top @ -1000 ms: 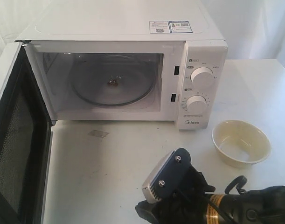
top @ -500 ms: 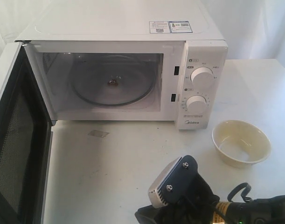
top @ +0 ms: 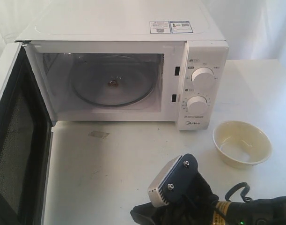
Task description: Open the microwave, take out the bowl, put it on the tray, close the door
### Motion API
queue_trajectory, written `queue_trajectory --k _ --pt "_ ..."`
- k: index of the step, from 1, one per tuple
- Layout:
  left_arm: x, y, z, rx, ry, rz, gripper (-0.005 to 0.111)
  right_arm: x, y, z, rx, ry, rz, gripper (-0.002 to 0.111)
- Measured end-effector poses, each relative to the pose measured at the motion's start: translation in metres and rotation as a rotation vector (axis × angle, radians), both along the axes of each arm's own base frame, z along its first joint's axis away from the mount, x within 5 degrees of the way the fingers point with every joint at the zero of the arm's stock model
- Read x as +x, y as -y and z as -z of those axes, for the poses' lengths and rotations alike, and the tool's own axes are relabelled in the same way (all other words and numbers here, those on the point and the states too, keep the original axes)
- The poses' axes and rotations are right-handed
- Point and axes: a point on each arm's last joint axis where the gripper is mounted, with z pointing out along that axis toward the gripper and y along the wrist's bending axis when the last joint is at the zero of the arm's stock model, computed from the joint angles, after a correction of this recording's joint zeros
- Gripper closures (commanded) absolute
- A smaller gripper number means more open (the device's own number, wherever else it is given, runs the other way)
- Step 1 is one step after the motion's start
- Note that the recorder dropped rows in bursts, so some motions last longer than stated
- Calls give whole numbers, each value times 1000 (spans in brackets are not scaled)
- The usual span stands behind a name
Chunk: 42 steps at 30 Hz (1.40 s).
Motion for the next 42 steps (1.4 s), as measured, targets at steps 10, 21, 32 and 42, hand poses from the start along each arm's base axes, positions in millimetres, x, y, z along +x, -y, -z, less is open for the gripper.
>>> queue_trajectory --k 10,21,32,42 --pt "15 0 -71 134 -371 -5 107 0 -2 -2 30 12 -7 108" --pt "61 14 -36 219 -856 247 107 0 -2 -2 32 8 -5 108" --pt "87 41 -37 478 -671 611 107 0 -2 -3 33 10 -8 108" --pt "107 53 -33 464 -581 764 107 -31 2 -62 268 141 -227 108"
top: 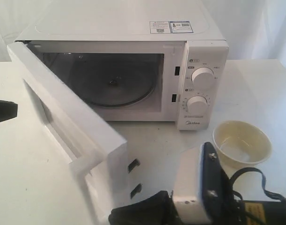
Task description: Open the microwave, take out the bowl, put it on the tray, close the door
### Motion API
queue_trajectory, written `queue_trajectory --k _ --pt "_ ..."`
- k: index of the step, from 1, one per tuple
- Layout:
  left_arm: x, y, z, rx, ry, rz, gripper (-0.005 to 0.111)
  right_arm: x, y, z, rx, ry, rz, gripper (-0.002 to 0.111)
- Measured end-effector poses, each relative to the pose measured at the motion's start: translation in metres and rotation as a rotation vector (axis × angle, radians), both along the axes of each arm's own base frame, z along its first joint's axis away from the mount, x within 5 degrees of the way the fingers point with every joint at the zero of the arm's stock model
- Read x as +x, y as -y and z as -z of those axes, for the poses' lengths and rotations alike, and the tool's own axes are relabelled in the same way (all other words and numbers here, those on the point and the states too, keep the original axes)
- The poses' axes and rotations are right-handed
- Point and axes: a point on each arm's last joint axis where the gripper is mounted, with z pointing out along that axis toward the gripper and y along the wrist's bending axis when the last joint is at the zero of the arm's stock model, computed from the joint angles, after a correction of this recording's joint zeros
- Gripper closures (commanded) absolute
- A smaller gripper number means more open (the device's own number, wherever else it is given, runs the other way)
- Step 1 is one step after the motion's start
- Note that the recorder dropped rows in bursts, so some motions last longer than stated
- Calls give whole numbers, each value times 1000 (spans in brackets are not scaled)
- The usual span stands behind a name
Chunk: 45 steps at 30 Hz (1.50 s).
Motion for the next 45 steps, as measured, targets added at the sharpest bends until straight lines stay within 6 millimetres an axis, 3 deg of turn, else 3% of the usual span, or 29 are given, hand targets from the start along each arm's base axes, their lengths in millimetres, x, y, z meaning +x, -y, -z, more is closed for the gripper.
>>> queue_trajectory --k 3,5,13,22,33,45 --pt "12 4 -2 -65 68 37 107 -25 10 -30 116 79 -141 108" --pt "19 5 -1 -92 86 43 107 -30 13 -35 130 105 -160 108" --pt "48 6 6 -204 142 26 107 -25 9 -24 71 41 -141 108" --pt "44 13 3 -253 170 132 107 -19 9 -16 11 17 -94 108" --pt "47 9 8 -217 117 67 107 -19 9 -16 11 17 -94 108" --pt "50 8 3 -248 170 45 107 -19 9 -16 11 15 -94 108"
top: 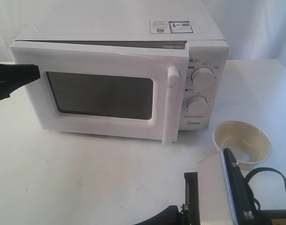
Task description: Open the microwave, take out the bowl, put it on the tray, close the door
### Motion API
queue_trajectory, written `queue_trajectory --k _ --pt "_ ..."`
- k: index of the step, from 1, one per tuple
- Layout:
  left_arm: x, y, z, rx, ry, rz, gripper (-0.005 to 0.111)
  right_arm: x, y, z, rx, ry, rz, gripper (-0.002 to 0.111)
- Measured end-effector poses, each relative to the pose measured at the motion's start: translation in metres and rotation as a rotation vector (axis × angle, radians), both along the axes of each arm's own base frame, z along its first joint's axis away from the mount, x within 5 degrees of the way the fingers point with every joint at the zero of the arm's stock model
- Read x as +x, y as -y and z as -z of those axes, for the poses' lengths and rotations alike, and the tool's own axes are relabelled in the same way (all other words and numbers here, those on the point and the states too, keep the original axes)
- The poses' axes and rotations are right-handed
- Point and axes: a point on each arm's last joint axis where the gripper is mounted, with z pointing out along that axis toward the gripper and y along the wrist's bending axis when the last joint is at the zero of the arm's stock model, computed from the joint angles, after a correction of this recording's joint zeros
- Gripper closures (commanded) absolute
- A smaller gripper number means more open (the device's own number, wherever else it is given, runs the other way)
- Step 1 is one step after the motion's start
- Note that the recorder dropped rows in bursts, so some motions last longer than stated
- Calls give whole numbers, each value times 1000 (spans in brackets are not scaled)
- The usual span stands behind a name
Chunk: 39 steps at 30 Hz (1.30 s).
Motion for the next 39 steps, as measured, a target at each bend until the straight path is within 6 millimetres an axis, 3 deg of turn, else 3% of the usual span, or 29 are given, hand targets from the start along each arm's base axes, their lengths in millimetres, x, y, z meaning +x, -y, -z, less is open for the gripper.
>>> queue_trajectory --k 6,15,22,26,30,36,39 --pt "0 0 0 -2 3 7 107 1 0 -2 21 11 7 108" --pt "-1 1 0 3 5 13 107 0 -2 -20 222 46 -1 108" --pt "-1 1 0 9 4 16 107 -2 -12 -17 287 60 -124 108" --pt "-1 1 1 12 4 18 107 18 -27 -13 296 62 -59 108" --pt "-2 1 1 23 5 28 107 53 -44 -2 302 40 108 108" --pt "-3 2 1 29 7 47 107 94 -38 15 270 96 497 108" --pt "-4 3 1 23 8 58 107 100 -33 13 285 171 573 108"
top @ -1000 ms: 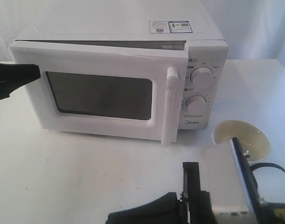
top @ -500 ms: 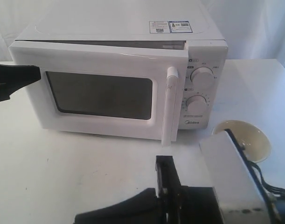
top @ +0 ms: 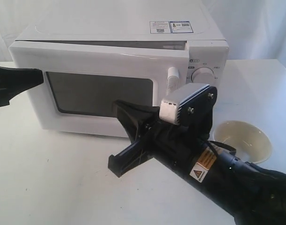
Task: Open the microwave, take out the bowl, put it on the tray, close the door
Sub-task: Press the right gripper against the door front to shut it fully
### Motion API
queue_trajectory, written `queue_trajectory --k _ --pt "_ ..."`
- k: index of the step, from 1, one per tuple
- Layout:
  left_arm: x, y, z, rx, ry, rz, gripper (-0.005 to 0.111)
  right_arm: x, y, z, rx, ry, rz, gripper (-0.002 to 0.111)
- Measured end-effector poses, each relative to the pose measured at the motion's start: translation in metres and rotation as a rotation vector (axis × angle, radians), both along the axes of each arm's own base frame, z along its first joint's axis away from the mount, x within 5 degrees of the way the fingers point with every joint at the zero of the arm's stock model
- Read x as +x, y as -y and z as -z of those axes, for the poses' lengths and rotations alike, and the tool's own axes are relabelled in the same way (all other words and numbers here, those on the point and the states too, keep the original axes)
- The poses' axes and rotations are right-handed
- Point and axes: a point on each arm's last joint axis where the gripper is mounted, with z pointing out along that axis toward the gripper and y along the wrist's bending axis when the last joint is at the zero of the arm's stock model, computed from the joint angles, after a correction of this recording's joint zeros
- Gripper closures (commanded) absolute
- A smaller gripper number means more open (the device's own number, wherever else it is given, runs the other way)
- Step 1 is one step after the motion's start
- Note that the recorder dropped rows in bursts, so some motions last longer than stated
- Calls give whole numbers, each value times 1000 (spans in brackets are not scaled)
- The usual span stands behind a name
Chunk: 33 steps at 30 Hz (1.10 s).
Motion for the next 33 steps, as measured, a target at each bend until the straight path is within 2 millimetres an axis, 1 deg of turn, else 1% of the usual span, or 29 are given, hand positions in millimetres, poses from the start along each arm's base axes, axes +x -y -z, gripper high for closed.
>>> queue_trajectory --k 3,5,8,13,19,24,27,33 --pt "0 0 0 0 0 2 107 4 2 1 -37 64 50 108" --pt "0 0 0 -2 -3 2 107 10 4 3 -89 110 120 108" --pt "-1 1 0 -5 -11 13 107 17 8 12 -109 75 215 108" --pt "-2 2 1 -3 -15 27 107 21 7 14 -97 99 232 108" --pt "-3 2 2 12 -17 39 107 28 1 12 -68 104 245 108" --pt "-3 2 2 10 -26 41 107 45 -2 5 0 80 359 108" --pt "-3 2 2 11 -29 42 107 53 -6 3 26 76 389 108" --pt "-4 2 2 10 -29 44 107 71 -18 5 25 48 442 108"
